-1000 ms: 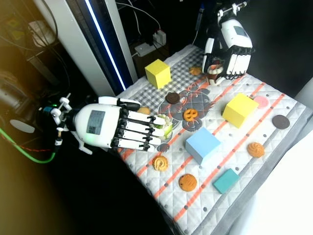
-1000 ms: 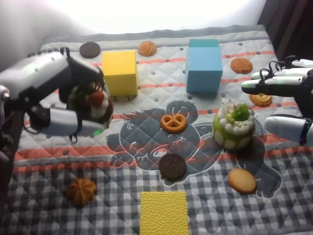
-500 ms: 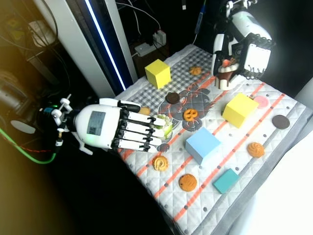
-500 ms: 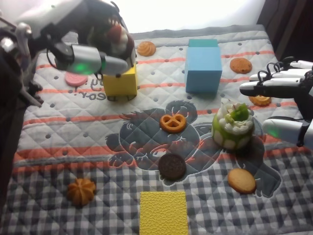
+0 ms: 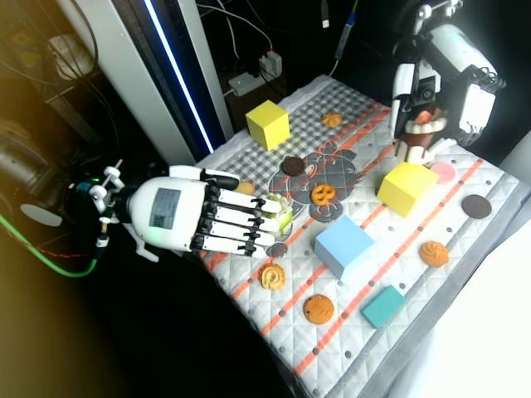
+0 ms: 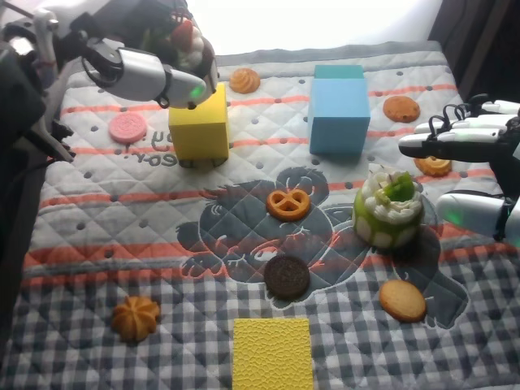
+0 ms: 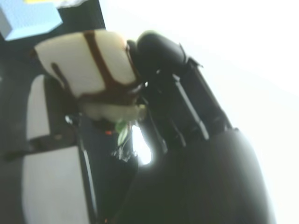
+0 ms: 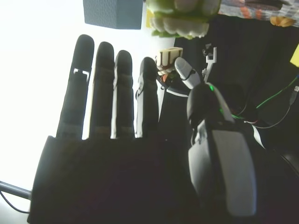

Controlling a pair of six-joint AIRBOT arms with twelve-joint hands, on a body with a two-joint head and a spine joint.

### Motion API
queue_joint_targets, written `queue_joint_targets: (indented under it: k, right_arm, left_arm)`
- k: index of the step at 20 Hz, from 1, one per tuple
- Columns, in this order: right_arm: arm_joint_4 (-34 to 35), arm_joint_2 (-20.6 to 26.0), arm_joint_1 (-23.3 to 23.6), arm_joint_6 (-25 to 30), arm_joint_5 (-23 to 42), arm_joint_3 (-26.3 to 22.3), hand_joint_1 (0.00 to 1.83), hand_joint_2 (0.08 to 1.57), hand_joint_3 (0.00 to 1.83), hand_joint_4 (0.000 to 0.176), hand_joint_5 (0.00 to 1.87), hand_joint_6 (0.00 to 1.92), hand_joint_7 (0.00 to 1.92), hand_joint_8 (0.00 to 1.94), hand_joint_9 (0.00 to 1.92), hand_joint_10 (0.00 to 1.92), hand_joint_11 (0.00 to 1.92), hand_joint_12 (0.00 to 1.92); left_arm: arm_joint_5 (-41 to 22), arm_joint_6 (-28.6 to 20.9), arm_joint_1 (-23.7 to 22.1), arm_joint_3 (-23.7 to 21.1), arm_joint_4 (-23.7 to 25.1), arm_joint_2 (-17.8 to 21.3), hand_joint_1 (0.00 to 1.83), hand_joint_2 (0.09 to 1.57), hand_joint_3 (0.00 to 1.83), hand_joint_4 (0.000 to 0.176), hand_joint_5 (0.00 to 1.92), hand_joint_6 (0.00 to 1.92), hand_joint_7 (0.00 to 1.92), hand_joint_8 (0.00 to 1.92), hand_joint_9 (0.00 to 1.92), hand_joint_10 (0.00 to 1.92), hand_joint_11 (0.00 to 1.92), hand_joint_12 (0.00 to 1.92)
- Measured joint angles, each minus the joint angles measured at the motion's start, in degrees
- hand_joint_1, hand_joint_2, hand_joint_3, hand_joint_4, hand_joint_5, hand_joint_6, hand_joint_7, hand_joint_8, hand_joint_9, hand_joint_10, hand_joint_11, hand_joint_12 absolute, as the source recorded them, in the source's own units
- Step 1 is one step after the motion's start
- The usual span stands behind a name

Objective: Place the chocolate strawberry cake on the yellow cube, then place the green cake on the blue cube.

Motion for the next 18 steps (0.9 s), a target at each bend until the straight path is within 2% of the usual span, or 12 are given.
queue_joint_targets:
  k: [2, 3, 5, 8, 9, 10, 11, 12, 13, 14, 17, 18]
  right_arm:
    - [-0.02, -0.07, 0.07, 0.0, 0.0, 0.22, 0.26, 1.33, 0.0, 0.049, 0.49, 0.0, 0.48, 0.01, 0.54, 0.01, 0.31, 0.82]
    - [-0.07, -0.09, 0.07, 0.0, 0.04, 0.26, 0.26, 1.33, 0.0, 0.049, 0.49, 0.0, 0.48, 0.01, 0.54, 0.01, 0.31, 0.82]
    - [-0.15, -0.46, 0.07, 0.0, -0.17, 0.33, 0.23, 1.32, 0.0, 0.078, 0.47, 0.0, 0.48, 0.0, 0.54, 0.0, 0.33, 0.78]
    - [-0.66, -0.48, 0.07, 0.2, -0.04, 0.33, 0.24, 1.31, 0.0, 0.078, 0.48, 0.0, 0.48, 0.0, 0.55, 0.0, 0.35, 0.78]
    - [-0.63, -0.48, 0.07, 0.46, 0.04, 0.33, 0.23, 1.31, 0.0, 0.087, 0.47, 0.0, 0.46, 0.0, 0.55, 0.0, 0.35, 0.78]
    - [-0.57, -0.48, 0.07, 0.59, -0.11, 0.33, 0.27, 1.32, 0.0, 0.072, 0.48, 0.0, 0.47, 0.0, 0.56, 0.0, 0.35, 0.77]
    - [-0.7, -0.48, 0.07, 0.63, -0.09, 0.33, 0.29, 1.32, 0.0, 0.079, 0.48, 0.0, 0.46, 0.0, 0.56, 0.0, 0.34, 0.77]
    - [-0.76, -0.48, 0.07, 0.74, -0.04, 0.33, 0.31, 1.31, 0.0, 0.066, 0.49, 0.0, 0.46, 0.0, 0.55, 0.0, 0.33, 0.76]
    - [-0.76, -0.48, 0.07, 0.76, -0.04, 0.33, 0.32, 1.31, 0.0, 0.064, 0.49, 0.0, 0.46, 0.0, 0.55, 0.0, 0.33, 0.76]
    - [-0.72, -0.48, 0.07, 0.76, -0.07, 0.33, 0.32, 1.31, 0.0, 0.076, 0.49, 0.0, 0.46, 0.0, 0.56, 0.01, 0.36, 0.77]
    - [-0.76, -0.48, 0.07, 0.83, -0.02, 0.33, 0.3, 1.31, 0.0, 0.066, 0.5, 0.0, 0.45, 0.0, 0.57, 0.0, 0.37, 0.78]
    - [-0.74, -0.48, 0.07, 0.85, -0.02, 0.33, 0.3, 1.32, 0.0, 0.055, 0.5, 0.0, 0.45, 0.0, 0.56, 0.0, 0.35, 0.78]
  left_arm:
    - [1.33, 0.0, -0.28, 0.96, -0.61, -1.01, 1.24, 1.12, 0.0, 0.0, 0.97, 0.85, 0.96, 1.18, 0.99, 0.97, 0.91, 1.47]
    - [1.46, -0.02, -0.28, 1.05, -0.59, -1.01, 1.24, 1.12, 0.0, 0.0, 0.97, 0.85, 0.96, 1.18, 0.99, 0.97, 0.91, 1.47]
    - [2.12, -0.07, -0.28, 1.97, -1.07, -1.4, 1.24, 1.12, 0.0, 0.0, 0.97, 0.84, 0.99, 1.15, 1.01, 1.0, 0.91, 1.5]
    - [2.45, -0.04, -0.28, 2.73, -1.7, -1.75, 1.23, 1.12, 0.0, 0.0, 0.97, 0.87, 0.96, 1.17, 0.99, 1.0, 0.9, 1.46]
    - [2.97, -0.2, -0.28, 2.91, -1.97, -1.79, 1.23, 1.13, 0.0, 0.0, 0.97, 0.88, 0.95, 1.18, 1.0, 1.0, 0.91, 1.45]
    - [3.19, -0.37, -0.28, 3.32, -2.49, -2.32, 1.23, 1.13, 0.0, 0.0, 0.98, 0.85, 0.93, 1.22, 1.02, 1.0, 0.97, 1.42]
    - [3.3, -0.7, -0.28, 3.37, -2.58, -2.43, 1.23, 1.13, 0.0, 0.0, 0.97, 0.86, 0.92, 1.23, 1.02, 0.99, 0.98, 1.4]
    - [3.34, -0.87, -0.28, 3.37, -2.54, -2.58, 1.23, 1.14, 0.0, 0.0, 0.97, 0.87, 0.92, 1.23, 1.04, 0.95, 0.97, 1.38]
    - [3.34, -0.9, -0.26, 3.39, -2.54, -2.6, 1.23, 1.14, 0.0, 0.0, 0.96, 0.86, 0.92, 1.24, 1.05, 0.94, 0.98, 1.38]
    - [3.34, -0.9, -0.26, 3.45, -2.6, -2.6, 1.24, 1.14, 0.0, 0.0, 0.96, 0.85, 0.93, 1.25, 1.04, 0.94, 0.98, 1.39]
    - [3.32, -0.9, -0.26, 3.56, -2.75, -2.6, 1.24, 1.14, 0.0, 0.0, 0.95, 0.85, 0.93, 1.25, 0.98, 0.95, 0.89, 1.43]
    - [3.32, -0.9, -0.26, 3.56, -2.75, -2.71, 1.35, 1.11, 0.0, 0.0, 0.95, 0.8, 0.91, 1.15, 1.01, 1.15, 0.88, 1.39]
